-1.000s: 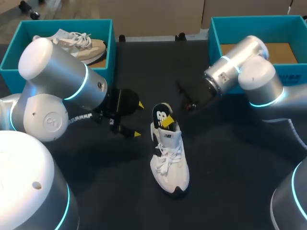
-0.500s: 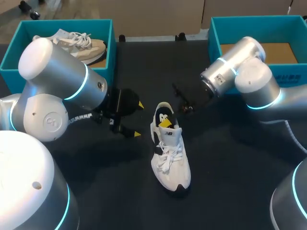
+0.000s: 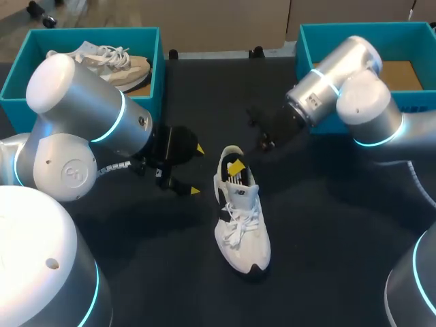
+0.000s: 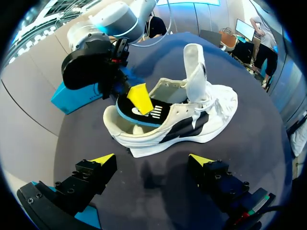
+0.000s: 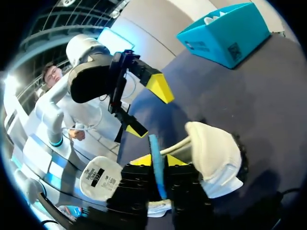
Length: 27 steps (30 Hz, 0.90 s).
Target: Take the shoe out of the shoebox, open the shoe tongue, remove and reinsert the insole, then place the shoe into the shoebox
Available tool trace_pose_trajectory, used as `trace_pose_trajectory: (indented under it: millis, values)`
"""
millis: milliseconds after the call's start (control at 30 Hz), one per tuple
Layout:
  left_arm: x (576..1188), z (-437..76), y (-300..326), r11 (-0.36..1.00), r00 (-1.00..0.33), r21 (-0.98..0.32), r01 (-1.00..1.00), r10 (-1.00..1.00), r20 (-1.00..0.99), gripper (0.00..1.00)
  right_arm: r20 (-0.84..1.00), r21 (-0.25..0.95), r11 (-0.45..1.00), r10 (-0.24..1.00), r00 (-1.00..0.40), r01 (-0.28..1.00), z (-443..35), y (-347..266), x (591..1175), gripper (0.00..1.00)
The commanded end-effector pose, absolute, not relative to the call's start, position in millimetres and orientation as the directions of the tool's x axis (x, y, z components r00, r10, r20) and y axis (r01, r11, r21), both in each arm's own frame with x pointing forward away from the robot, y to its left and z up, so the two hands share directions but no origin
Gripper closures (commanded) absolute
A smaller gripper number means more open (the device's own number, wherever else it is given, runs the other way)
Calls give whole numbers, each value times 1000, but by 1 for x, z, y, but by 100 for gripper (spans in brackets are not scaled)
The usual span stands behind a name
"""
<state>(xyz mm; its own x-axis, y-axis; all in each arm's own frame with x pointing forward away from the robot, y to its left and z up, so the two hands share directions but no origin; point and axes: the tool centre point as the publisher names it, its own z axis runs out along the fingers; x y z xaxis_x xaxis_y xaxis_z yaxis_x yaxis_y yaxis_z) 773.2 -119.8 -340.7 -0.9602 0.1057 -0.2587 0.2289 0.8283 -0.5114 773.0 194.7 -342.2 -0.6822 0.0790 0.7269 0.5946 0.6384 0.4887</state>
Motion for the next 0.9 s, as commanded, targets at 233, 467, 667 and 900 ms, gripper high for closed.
trace_pose_trajectory:
  millis: [233, 467, 667, 900]
  values:
    - [773, -341, -120, 830, -960, -509, 229, 106, -259, 0, 749, 414, 664, 139, -647, 622, -347, 195, 770, 100]
    - [773, -341, -120, 830, -960, -509, 229, 106, -259, 0, 783, 380, 656, 148, -604, 652, -359, 195, 750, 100]
    - [773, -341, -120, 830, -960, -509, 229, 106, -259, 0, 785, 378, 640, 162, -598, 669, -364, 193, 747, 99]
    - [773, -341, -120, 830, -960, -509, 229, 106, -259, 0, 755, 399, 642, 176, -632, 655, -351, 194, 756, 67]
